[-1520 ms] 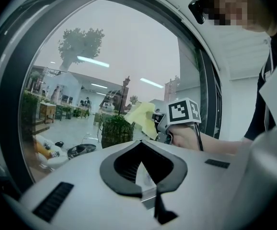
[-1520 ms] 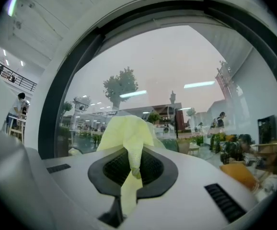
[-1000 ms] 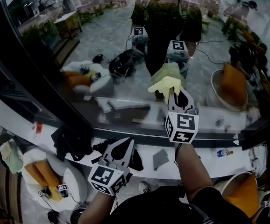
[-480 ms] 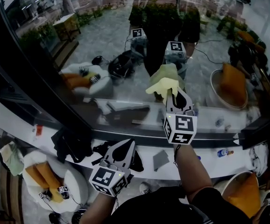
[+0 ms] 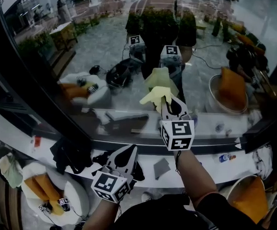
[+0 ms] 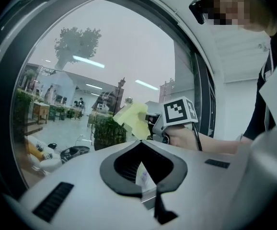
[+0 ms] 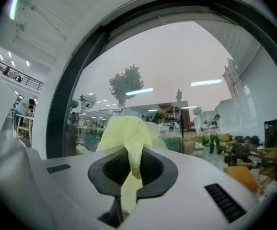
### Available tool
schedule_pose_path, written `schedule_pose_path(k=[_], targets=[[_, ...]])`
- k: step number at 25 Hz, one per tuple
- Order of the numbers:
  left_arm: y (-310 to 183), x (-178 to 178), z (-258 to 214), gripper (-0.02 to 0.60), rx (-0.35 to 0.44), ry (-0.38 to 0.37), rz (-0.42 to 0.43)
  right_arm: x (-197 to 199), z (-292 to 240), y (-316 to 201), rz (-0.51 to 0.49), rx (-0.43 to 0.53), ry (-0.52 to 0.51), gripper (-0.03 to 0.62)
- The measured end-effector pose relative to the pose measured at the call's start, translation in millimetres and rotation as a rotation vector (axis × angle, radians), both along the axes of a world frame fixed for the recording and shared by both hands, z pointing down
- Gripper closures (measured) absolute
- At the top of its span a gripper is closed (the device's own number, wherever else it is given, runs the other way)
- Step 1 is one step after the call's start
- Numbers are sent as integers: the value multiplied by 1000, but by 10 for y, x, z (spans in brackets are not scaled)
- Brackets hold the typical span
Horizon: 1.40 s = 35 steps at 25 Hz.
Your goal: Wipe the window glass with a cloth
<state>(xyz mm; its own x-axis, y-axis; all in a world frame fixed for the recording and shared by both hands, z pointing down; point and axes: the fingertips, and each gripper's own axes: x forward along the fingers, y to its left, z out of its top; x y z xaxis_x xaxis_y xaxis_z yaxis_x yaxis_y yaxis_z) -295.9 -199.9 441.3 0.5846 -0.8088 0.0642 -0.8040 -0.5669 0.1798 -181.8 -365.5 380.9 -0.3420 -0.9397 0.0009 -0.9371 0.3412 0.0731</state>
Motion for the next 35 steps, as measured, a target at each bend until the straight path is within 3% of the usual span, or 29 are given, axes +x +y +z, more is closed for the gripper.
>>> schedule_pose_path(k=[8, 20, 35], targets=[[-15, 121, -259, 583, 59, 16, 24, -228, -422, 245, -72, 76, 31, 557], [-72, 285, -639, 583, 149, -3, 69, -32, -1000, 222, -28, 149, 2, 557], [-135, 442, -762, 583, 172, 3, 97, 201, -1185, 26, 17, 154, -31, 557]])
